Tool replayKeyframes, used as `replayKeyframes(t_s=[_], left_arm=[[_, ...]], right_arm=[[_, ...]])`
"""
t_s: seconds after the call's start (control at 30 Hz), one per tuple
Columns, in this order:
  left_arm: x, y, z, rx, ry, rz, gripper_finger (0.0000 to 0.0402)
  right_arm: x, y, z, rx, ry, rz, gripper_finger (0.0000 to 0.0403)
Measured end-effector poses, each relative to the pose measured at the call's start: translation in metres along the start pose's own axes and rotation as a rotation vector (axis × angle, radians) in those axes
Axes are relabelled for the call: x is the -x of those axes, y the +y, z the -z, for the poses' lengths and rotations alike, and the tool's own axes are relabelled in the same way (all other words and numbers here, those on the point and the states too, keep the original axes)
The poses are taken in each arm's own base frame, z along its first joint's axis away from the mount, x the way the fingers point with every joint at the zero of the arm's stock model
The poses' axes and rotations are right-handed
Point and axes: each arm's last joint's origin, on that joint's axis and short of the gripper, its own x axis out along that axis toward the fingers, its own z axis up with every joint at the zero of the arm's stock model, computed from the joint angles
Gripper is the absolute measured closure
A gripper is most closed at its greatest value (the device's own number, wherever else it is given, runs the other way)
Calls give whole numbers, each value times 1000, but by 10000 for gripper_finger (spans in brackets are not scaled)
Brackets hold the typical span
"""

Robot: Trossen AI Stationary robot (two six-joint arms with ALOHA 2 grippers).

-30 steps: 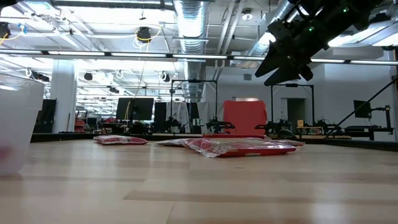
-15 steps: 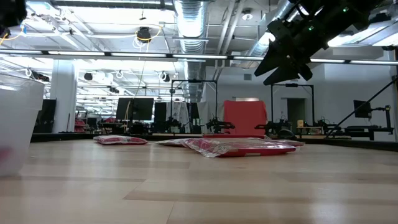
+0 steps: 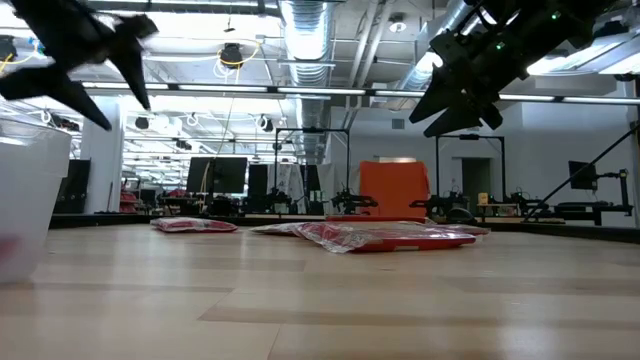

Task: Sort popcorn bags into baskets
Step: Put the red popcorn bag into the transparent bin

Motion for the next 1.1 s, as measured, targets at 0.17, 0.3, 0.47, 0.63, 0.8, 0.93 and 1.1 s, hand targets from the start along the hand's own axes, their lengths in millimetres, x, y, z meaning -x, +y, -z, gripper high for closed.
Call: replayKeyframes(t_s=[0.17,0.3,0.47,0.63,0.8,0.93,1.1], left_arm=[[-40,3,-2,13,-6,30,140],[-72,15,-3,73,-5,40,140],[-97,31,-4,113,18,-61,140],[-114,31,-8,123,-15,-80,140],[-137,31,-4,116,10,-123,140],[-155,33,0,135,13,-165,140],[-170,33,-1,187,-29,-167,144]], right_arm=[[0,0,0,18,1,3,143],[0,0,0,19,3,4,143],[0,0,1,21,6,5,143],[0,0,1,20,5,4,143],[0,0,1,20,6,5,143],[0,0,1,20,5,4,143],[0,0,1,20,6,5,143]])
